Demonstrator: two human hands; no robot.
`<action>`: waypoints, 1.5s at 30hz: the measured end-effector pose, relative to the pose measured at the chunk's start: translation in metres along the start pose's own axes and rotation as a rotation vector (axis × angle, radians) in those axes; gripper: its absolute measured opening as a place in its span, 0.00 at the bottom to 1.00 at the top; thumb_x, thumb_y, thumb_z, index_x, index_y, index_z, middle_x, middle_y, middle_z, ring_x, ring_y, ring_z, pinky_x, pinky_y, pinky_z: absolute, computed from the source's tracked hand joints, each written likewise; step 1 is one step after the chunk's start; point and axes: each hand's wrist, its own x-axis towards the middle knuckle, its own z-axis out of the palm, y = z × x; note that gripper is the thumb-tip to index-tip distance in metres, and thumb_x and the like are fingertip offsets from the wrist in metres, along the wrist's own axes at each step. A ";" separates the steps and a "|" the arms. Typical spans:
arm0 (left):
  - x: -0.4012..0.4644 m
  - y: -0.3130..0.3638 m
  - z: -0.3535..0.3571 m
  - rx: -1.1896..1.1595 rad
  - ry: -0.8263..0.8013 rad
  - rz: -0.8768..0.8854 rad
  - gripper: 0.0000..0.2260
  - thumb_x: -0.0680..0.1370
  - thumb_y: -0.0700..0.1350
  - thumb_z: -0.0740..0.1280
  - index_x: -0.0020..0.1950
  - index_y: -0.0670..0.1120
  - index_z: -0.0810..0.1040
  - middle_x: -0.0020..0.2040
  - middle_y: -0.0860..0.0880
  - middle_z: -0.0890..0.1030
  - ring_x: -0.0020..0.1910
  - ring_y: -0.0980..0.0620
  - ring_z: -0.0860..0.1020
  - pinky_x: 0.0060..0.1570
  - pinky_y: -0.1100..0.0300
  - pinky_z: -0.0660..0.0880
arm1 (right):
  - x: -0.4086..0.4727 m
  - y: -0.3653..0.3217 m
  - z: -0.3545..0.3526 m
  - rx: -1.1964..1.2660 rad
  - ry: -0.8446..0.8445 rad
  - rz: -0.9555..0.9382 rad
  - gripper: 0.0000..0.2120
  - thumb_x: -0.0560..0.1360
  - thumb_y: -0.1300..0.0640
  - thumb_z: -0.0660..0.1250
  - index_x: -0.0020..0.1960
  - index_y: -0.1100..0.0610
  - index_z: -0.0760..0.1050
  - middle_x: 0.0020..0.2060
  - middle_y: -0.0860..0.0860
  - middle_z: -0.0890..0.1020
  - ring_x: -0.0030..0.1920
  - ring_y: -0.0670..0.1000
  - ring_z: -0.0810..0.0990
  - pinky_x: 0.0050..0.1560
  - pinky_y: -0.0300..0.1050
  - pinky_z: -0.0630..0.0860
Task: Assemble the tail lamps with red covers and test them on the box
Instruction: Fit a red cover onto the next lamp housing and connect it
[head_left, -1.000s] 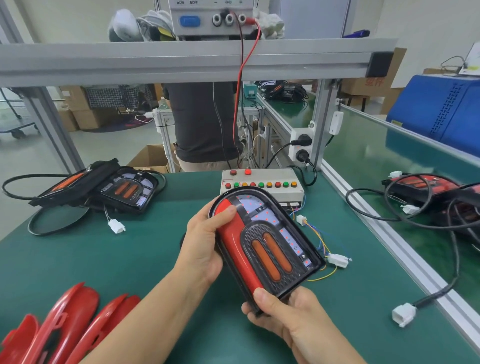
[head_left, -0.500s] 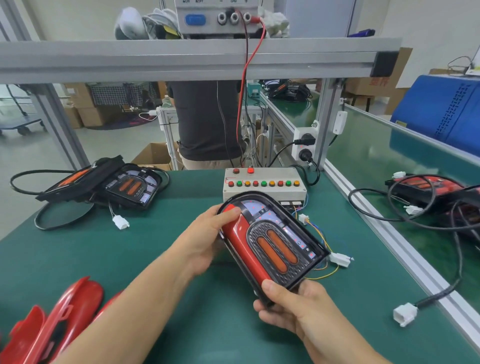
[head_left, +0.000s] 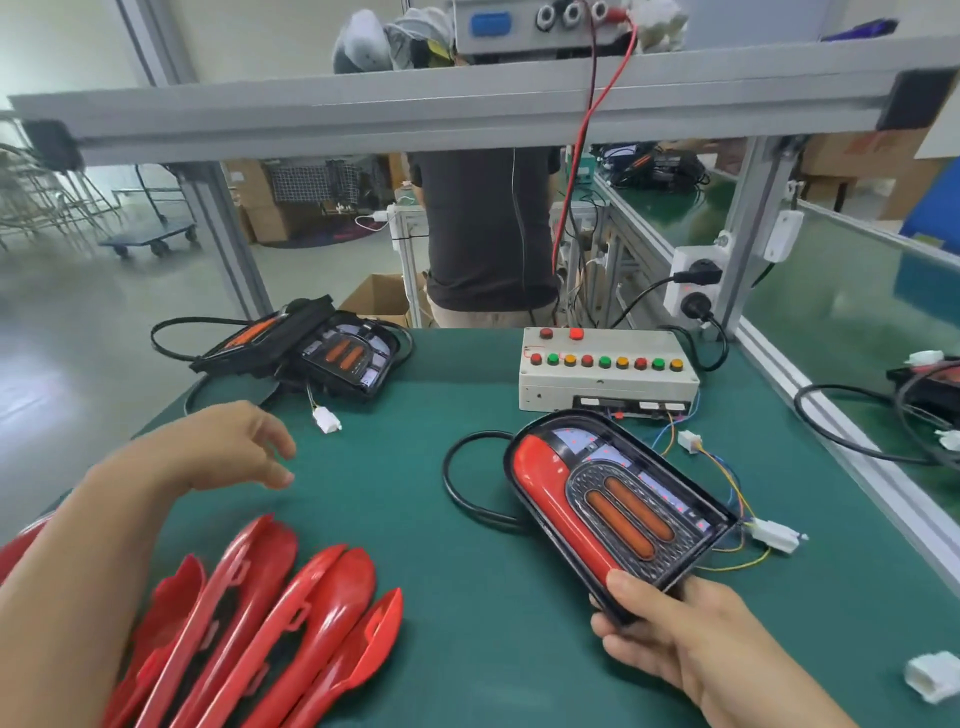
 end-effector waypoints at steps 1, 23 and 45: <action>-0.001 -0.009 -0.003 -0.008 -0.002 -0.030 0.12 0.69 0.42 0.76 0.51 0.48 0.81 0.44 0.51 0.83 0.46 0.52 0.80 0.55 0.56 0.74 | 0.001 0.000 0.000 -0.010 0.005 0.003 0.09 0.71 0.64 0.72 0.51 0.63 0.80 0.38 0.58 0.85 0.35 0.56 0.85 0.30 0.41 0.81; -0.022 -0.071 0.009 0.091 -0.287 -0.150 0.17 0.67 0.36 0.73 0.51 0.54 0.81 0.42 0.56 0.83 0.45 0.58 0.81 0.53 0.61 0.76 | 0.009 0.003 -0.004 -0.105 -0.015 0.006 0.25 0.57 0.55 0.75 0.53 0.59 0.80 0.43 0.58 0.86 0.37 0.57 0.86 0.28 0.42 0.80; -0.054 -0.033 0.016 -0.118 0.118 0.252 0.16 0.69 0.48 0.76 0.51 0.64 0.77 0.51 0.63 0.80 0.52 0.61 0.76 0.56 0.60 0.71 | 0.011 0.004 -0.004 -0.092 -0.019 0.010 0.22 0.58 0.57 0.74 0.51 0.61 0.80 0.41 0.60 0.86 0.33 0.56 0.85 0.27 0.42 0.80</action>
